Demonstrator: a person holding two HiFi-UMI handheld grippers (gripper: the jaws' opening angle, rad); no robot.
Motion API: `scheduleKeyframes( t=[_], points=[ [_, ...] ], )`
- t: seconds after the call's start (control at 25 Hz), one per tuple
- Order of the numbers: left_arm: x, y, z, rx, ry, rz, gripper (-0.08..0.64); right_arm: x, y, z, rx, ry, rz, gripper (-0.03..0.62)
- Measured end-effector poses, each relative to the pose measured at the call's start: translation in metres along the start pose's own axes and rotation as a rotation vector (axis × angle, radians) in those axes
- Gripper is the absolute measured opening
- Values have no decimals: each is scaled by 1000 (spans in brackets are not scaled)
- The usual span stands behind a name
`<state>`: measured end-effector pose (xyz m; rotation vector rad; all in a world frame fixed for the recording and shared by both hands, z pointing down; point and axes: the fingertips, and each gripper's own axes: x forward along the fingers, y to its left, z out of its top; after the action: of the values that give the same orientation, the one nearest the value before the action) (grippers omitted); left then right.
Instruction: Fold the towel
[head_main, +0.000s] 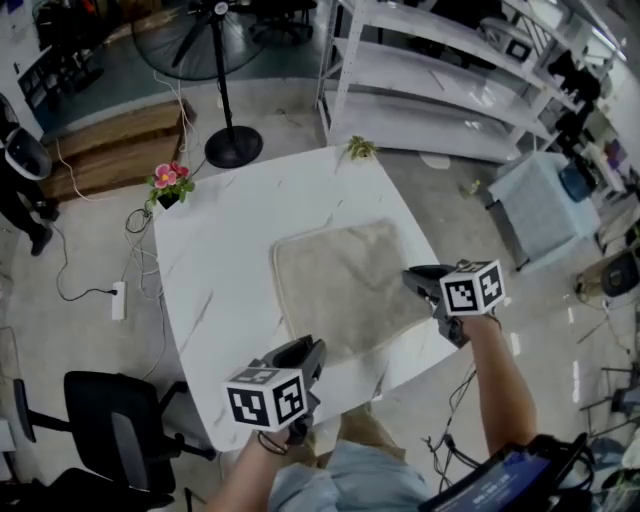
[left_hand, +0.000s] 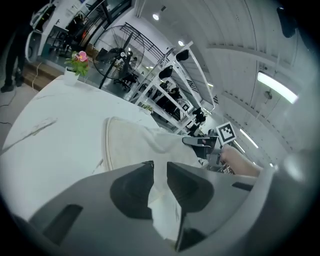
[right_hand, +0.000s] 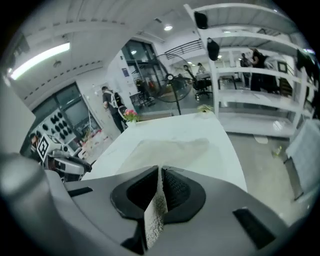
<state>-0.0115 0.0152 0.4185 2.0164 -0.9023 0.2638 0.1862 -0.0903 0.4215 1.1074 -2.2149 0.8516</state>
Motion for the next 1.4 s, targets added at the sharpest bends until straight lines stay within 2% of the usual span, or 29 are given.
scheduleKeyframes(
  t=[0.16,0.28,0.44,0.6,0.76,0.88,1.12,1.2,1.32,1.4],
  points=[
    [-19,2,8,-12,-47,-2,86,17,64,28,-243,48,28,34],
    [-35,11,7,-26,-71,15,86,38,112,32,-392,90,58,34],
    [-53,28,2,-59,-99,52,86,76,159,13,-541,164,90,34],
    [-68,44,-6,-88,-112,83,86,123,179,-23,-629,252,100,35],
    [-80,59,-15,-111,-115,111,86,158,178,-56,-656,310,102,35],
    [-89,76,-24,-140,-113,143,86,174,178,-73,-636,324,112,35],
    [-92,85,-22,-157,-127,160,84,178,180,-76,-599,302,127,39],
    [-92,83,-17,-147,-132,158,84,171,188,-68,-582,283,177,74],
    [-93,81,-9,-137,-140,157,84,140,200,-28,-489,178,276,173],
    [-91,81,-7,-138,-143,156,84,116,195,0,-452,104,285,187]
  ],
)
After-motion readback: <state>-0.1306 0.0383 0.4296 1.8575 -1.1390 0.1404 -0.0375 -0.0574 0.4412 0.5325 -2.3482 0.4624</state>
